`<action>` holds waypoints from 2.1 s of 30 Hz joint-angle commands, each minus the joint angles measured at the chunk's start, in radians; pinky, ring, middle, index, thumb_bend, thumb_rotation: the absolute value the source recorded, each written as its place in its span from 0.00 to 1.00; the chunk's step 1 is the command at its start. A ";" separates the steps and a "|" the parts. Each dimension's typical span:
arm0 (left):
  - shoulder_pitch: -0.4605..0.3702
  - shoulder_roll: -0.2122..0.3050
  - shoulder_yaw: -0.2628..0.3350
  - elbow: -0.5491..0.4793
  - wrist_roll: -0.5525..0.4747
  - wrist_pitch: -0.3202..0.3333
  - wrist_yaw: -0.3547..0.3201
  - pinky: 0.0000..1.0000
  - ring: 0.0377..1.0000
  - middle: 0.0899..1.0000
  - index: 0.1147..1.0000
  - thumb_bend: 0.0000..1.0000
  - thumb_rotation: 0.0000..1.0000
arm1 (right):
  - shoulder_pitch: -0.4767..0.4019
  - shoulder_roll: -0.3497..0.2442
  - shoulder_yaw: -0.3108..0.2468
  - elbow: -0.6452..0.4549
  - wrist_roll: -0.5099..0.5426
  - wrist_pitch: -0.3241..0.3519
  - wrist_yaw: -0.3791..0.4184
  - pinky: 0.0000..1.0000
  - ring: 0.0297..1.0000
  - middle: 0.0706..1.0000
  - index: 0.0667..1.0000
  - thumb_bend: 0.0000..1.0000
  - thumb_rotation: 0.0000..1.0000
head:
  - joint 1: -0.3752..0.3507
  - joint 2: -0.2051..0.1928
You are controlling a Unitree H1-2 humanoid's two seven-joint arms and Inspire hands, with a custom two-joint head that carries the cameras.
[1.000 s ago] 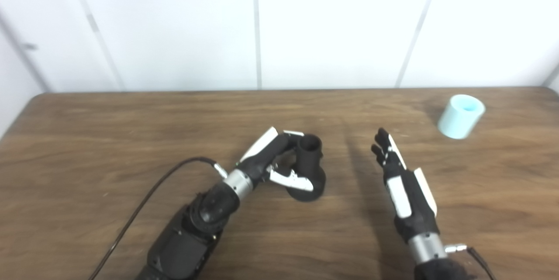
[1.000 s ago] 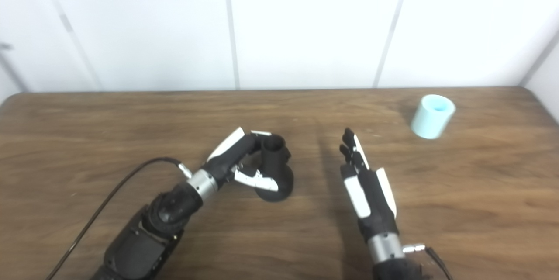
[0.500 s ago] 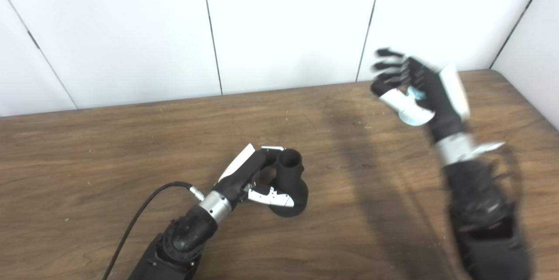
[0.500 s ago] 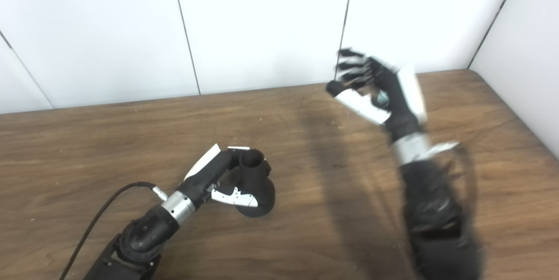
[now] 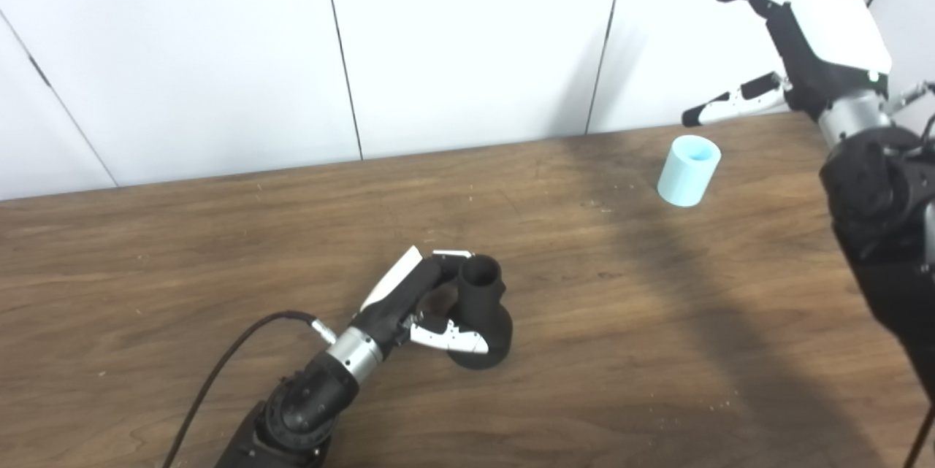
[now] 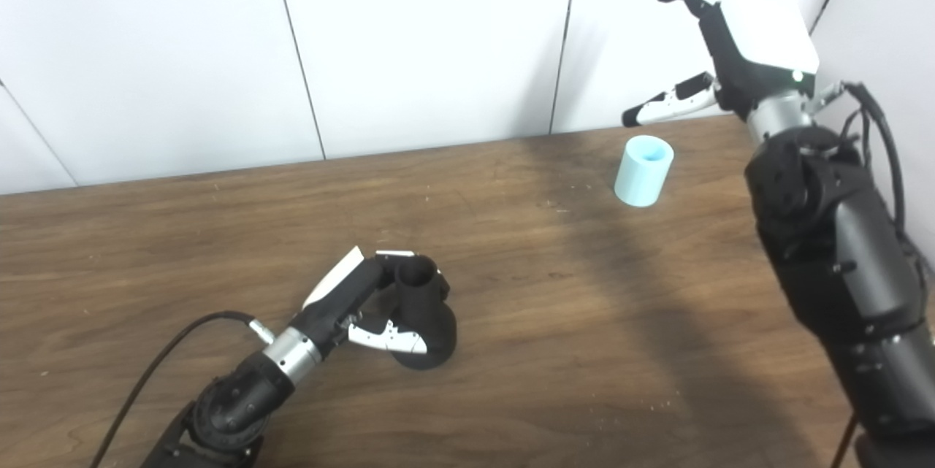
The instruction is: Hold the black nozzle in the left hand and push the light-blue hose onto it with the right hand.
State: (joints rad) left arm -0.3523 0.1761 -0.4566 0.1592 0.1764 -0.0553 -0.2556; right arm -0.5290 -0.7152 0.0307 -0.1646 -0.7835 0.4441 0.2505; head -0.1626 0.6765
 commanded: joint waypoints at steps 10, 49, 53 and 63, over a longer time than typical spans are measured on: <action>0.052 0.038 -0.007 0.046 0.054 0.084 -0.047 0.76 0.63 0.48 0.40 0.52 0.00 | -0.160 -0.057 0.127 0.224 -0.106 -0.014 0.075 0.72 0.86 0.88 0.82 1.00 0.26 | 0.008 0.002; 0.059 0.043 -0.007 0.019 0.068 0.106 -0.050 0.75 0.64 0.48 0.40 0.52 0.00 | -0.262 0.012 0.327 0.556 -0.138 -0.099 0.056 0.44 0.58 0.67 0.69 0.96 0.13 | 0.023 0.025; 0.059 0.043 -0.006 0.018 0.064 0.107 -0.051 0.75 0.64 0.48 0.40 0.52 0.00 | -0.257 0.004 0.342 0.526 -0.154 -0.094 0.093 0.14 0.22 0.33 0.57 0.92 0.01 | 0.023 0.026; 0.060 0.037 0.001 0.019 0.052 0.118 -0.062 0.85 0.60 0.48 0.40 0.52 0.00 | -0.265 -0.001 0.312 0.530 -0.122 -0.165 0.075 0.13 0.21 0.36 0.47 0.53 0.00 | 0.026 0.026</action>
State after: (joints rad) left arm -0.3380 0.1783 -0.4377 0.1347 0.1823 -0.0454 -0.2681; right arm -0.7403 -0.6781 0.3706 0.3855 -0.9110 0.2980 0.3640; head -0.1350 0.7026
